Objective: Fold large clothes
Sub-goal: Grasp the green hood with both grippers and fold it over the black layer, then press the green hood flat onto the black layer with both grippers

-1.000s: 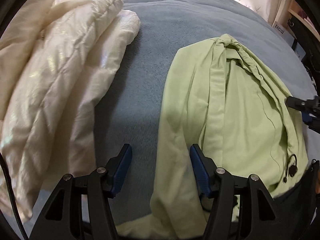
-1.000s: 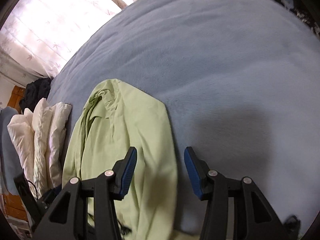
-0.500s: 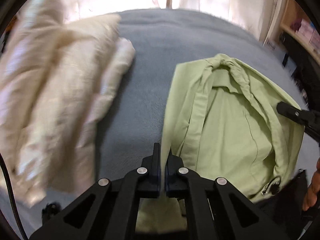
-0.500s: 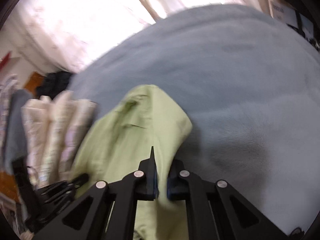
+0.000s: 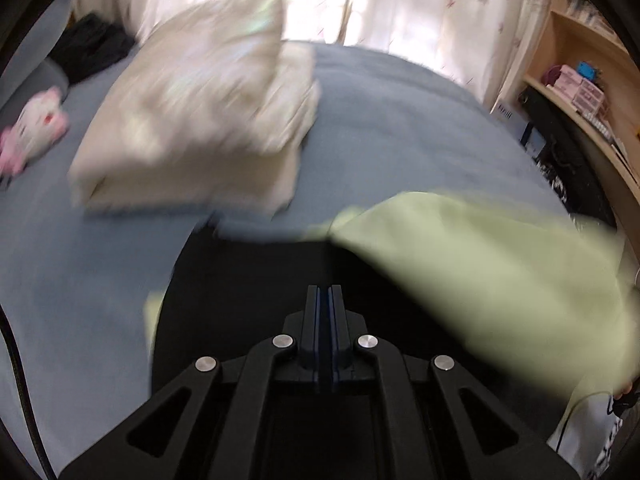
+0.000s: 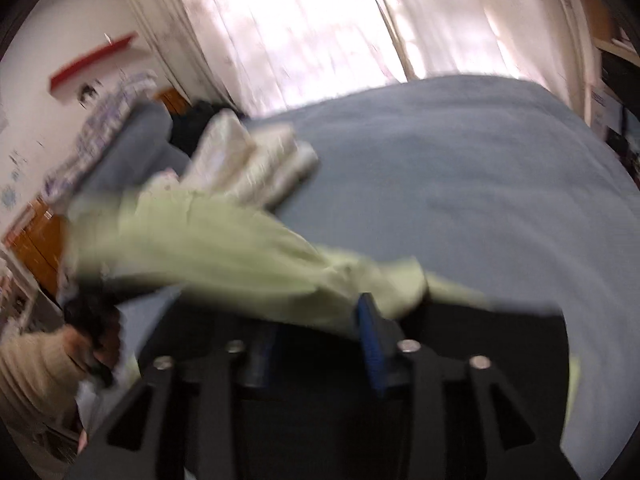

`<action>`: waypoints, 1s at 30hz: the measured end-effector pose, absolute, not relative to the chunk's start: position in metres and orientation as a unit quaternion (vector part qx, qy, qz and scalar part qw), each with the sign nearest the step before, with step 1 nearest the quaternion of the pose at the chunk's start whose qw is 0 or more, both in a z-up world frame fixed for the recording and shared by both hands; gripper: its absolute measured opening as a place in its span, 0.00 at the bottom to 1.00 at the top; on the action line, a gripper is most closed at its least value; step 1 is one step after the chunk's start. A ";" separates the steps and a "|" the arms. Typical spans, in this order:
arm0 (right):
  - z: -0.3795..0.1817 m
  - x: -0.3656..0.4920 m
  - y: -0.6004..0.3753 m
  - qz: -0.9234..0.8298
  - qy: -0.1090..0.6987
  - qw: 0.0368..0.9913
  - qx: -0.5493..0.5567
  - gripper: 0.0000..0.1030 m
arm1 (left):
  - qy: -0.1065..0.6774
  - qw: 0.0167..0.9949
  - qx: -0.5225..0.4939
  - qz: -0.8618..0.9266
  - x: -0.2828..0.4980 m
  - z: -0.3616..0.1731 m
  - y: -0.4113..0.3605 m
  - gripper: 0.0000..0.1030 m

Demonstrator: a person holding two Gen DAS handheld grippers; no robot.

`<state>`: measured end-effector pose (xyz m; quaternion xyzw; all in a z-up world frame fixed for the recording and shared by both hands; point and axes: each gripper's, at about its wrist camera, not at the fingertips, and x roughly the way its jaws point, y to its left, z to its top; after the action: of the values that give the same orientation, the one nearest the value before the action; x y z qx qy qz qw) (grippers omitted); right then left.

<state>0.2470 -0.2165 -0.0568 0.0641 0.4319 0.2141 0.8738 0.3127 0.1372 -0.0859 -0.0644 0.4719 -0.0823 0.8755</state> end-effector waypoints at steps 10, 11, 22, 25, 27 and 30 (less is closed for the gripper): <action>-0.094 0.161 -0.207 0.197 0.510 0.833 0.081 0.38 | 0.525 0.844 -0.056 -0.091 0.210 -0.096 0.166 0.02; -0.093 0.150 -0.205 0.200 0.510 0.832 0.086 0.38 | 0.526 0.843 -0.056 -0.097 0.210 -0.095 0.161 0.03; -0.105 0.125 -0.185 0.211 0.502 0.828 0.135 0.47 | 0.540 0.806 -0.141 -0.197 0.179 -0.100 0.107 0.16; -0.117 0.137 -0.187 0.208 0.498 0.823 0.175 0.47 | 0.553 0.781 -0.183 -0.225 0.192 -0.120 0.092 0.16; -0.124 0.146 -0.187 0.205 0.493 0.822 0.196 0.47 | 0.551 0.774 -0.206 -0.236 0.201 -0.130 0.085 0.18; -0.132 0.160 -0.186 0.201 0.491 0.819 0.219 0.47 | 0.548 0.763 -0.242 -0.244 0.219 -0.143 0.078 0.22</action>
<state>0.1596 -0.1860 -0.1323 0.2186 0.4911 0.2010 0.8189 0.2194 0.0782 -0.1433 -0.2420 0.5477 -0.2440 0.7629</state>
